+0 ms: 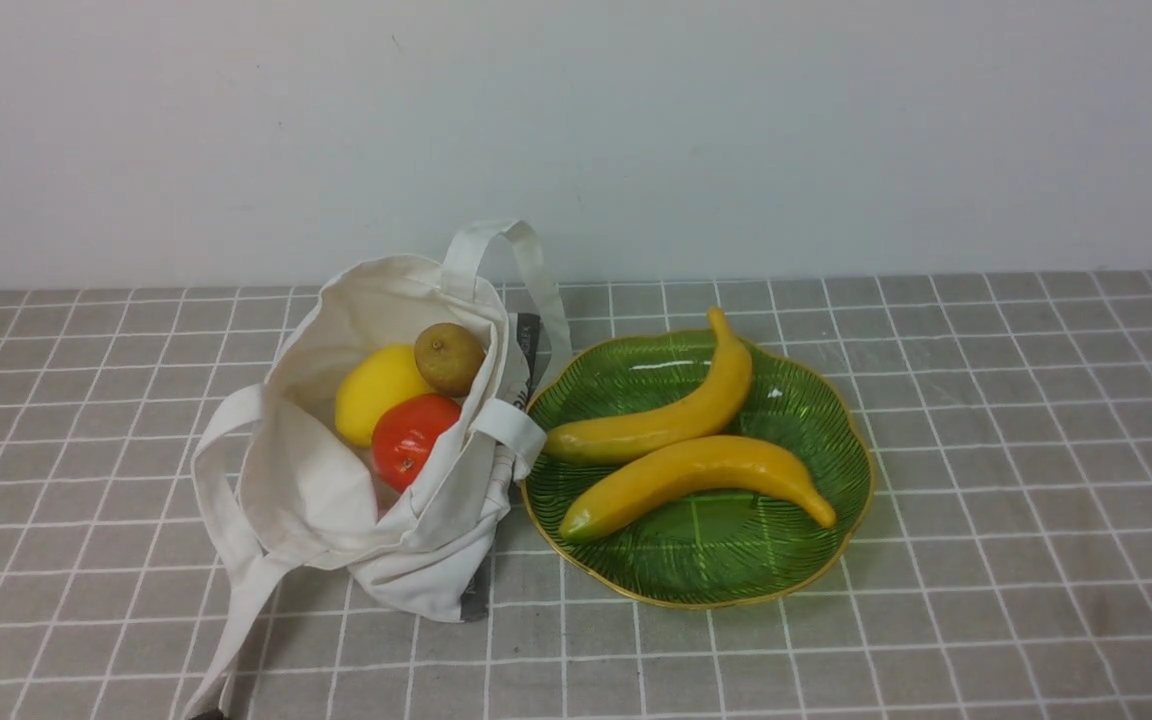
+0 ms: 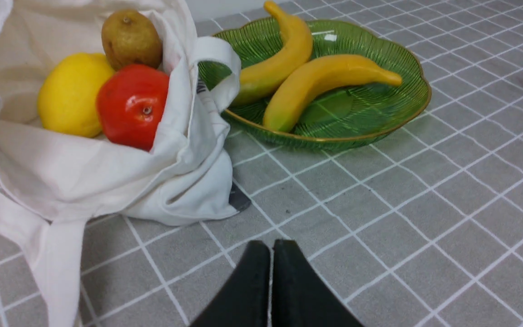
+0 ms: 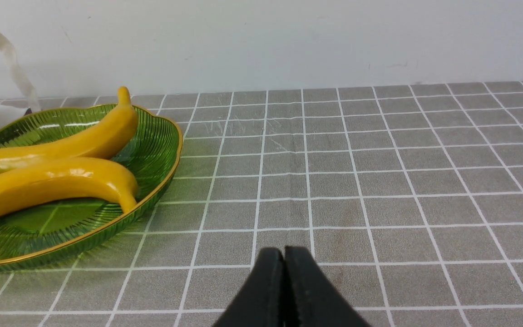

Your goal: Take the fruit out of the bag on the grey coffee tablecloth and place them on the plate.

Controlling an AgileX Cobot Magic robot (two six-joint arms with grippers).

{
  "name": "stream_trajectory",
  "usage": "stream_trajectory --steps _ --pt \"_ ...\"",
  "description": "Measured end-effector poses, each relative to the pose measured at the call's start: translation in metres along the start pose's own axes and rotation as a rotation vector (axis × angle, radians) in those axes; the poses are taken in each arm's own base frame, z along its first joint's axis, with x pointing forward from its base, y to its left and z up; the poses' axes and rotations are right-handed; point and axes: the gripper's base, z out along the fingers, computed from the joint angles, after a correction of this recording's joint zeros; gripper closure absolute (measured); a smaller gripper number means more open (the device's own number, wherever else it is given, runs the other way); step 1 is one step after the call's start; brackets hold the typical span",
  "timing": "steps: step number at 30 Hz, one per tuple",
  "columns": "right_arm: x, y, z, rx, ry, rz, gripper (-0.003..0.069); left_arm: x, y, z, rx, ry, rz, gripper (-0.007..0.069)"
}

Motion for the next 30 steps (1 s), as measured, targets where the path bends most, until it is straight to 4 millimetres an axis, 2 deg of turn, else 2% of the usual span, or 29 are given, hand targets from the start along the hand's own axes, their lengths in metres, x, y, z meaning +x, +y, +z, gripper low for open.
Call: stream_trajectory --steps 4,8,16,24,30 --pt "0.0 0.0 0.0 0.0 0.0 0.0 0.0673 0.009 0.004 -0.002 -0.039 -0.012 -0.013 0.0632" --pt "0.0 0.0 0.0 0.0 0.0 0.0 0.0673 0.016 0.012 -0.01 -0.16 -0.113 -0.014 0.0632" --pt "0.0 0.0 0.0 0.0 0.0 0.0 0.0673 0.02 0.025 -0.02 -0.401 -0.173 0.014 0.0632" --pt "0.0 0.0 0.0 0.0 0.0 0.0 0.0673 0.027 0.03 -0.022 -0.511 -0.118 -0.041 0.0632" --pt "0.0 0.0 0.0 0.0 0.0 0.0 0.0673 0.031 0.031 -0.023 -0.532 -0.077 -0.062 0.0632"
